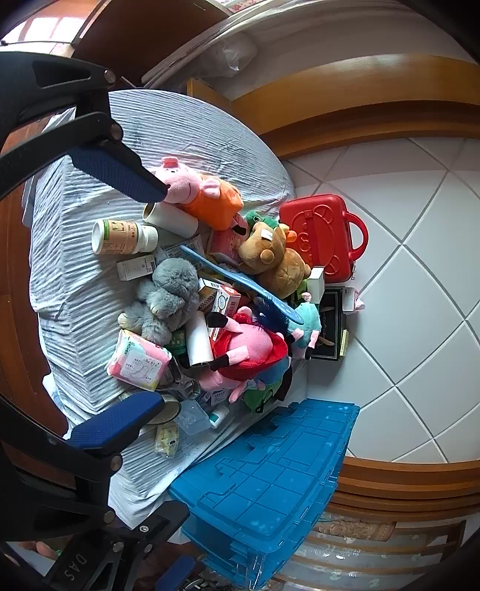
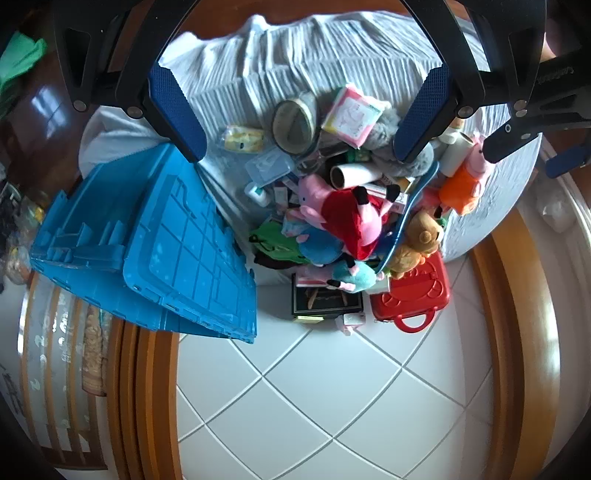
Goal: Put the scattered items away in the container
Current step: 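Move both tools toward the pink Kotex pack and the tape roll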
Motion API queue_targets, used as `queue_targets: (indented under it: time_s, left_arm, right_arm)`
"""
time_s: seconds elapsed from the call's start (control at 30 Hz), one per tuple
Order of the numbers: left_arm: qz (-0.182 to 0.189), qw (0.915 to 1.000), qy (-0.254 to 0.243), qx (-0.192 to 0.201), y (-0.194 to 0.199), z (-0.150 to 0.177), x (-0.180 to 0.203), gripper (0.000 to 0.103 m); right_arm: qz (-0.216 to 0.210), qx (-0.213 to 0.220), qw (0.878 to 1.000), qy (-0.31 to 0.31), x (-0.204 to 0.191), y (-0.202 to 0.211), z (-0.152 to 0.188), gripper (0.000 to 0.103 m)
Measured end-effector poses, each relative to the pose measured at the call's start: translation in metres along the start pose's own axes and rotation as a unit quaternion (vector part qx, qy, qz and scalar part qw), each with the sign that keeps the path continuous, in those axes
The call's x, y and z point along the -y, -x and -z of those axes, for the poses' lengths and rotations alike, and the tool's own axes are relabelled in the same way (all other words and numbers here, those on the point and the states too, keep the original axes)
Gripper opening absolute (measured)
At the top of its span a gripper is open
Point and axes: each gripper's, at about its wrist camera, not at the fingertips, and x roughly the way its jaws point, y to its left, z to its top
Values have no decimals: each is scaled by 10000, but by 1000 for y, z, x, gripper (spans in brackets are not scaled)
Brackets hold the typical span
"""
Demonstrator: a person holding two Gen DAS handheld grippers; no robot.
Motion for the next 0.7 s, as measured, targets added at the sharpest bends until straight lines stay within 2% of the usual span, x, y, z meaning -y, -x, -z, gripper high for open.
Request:
queue_targets:
  time_s: [0.23,0.37,0.47,0.57,0.7]
  left_arm:
    - [-48,9999,20,-131,-17,12,-5,103]
    - [-239,9992,32,-308,-39,26,-9,103]
    - [-453,9971,106,-608,-62,40,-14,103]
    - [-423,9952,158,-872,-82,58,-17,103]
    - [-332,9949,20,-951,-100,81,-5,103]
  right_arm:
    - [-212,196,9994,200,-2,-15,15,103]
    - [-294,-109,9994,115,4,-38,30,103]
    - [-263,-297,9992,50,13,-55,43,103]
    - [-185,-570,9982,66,25,-75,58,103]
    - [-230,-985,9949,18,44,-105,78,103]
